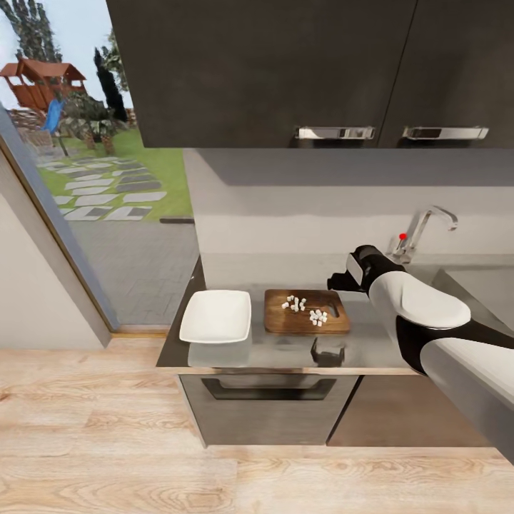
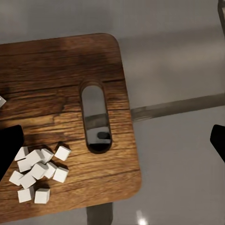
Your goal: In the kitchen, take the Vidalia onion out of the sink, dice it on the chopping board with the paring knife, put the diced onion into the bowl on the countertop, then place both the paring knife and the chopping board into the sink.
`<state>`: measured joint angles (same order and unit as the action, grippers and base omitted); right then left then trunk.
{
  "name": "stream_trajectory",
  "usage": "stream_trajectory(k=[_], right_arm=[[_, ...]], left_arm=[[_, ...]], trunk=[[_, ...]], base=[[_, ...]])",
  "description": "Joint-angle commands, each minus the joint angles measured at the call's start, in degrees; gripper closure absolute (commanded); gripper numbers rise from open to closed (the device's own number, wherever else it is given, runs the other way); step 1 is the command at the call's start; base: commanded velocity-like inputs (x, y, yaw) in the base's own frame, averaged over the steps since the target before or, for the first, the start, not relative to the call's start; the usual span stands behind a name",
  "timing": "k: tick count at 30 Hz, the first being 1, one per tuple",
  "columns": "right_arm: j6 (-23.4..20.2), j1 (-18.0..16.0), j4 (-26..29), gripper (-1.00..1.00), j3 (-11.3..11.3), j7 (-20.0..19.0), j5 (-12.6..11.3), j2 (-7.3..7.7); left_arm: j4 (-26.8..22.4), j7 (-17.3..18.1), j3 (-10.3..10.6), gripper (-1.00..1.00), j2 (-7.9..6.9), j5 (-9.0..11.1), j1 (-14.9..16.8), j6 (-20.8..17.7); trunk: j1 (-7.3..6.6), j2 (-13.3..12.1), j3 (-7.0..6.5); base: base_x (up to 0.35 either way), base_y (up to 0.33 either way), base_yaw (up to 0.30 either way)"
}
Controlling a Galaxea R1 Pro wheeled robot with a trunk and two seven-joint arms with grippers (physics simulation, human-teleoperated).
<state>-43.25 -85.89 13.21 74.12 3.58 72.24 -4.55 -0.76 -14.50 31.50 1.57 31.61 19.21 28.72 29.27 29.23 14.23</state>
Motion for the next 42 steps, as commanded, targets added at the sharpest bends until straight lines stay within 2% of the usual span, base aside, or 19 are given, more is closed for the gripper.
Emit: stream_trajectory(k=[1,16,22,28,42], right_arm=[[-0.1,-0.1,0.1,-1.00,0.2,0.4,-0.3,-0.02],[-0.2,-0.1,0.1,-1.00,0.2,0.5,-0.2,0.10],[-0.2,-0.1,0.3,-1.00,-0.9,0.5,-0.2,0.87],[-0.2,-0.1,0.3,-1.00,-1.1,0.4,-0.2,1.96],[-0.2,-0.1,-0.1,-1.00,-1.2,0.4,-0.2,1.79]], left_arm=[[0.0,-0.4,0.5,-1.00,0.01,0.2,0.0,0.1],[0.0,-0.4,0.5,-1.00,0.01,0.2,0.0,0.1],[0.0,-0.4,0.5,-1.00,0.01,0.2,0.0,0.1],[0.0,-0.4,0.5,-1.00,0.01,0.2,0.0,0.1],[0.0,-0.4,0.5,-1.00,0.08,0.2,0.0,0.0]], trunk=[[0.25,0.5,0.28],[3.54,6.5,2.98],[4.86,8.9,4.05],[4.86,8.9,4.05],[4.86,8.9,4.05]], base=[[0.000,0.000,0.000],[0.000,0.000,0.000],[0.000,0.000,0.000],[0.000,0.000,0.000],[0.000,-0.009,0.000]])
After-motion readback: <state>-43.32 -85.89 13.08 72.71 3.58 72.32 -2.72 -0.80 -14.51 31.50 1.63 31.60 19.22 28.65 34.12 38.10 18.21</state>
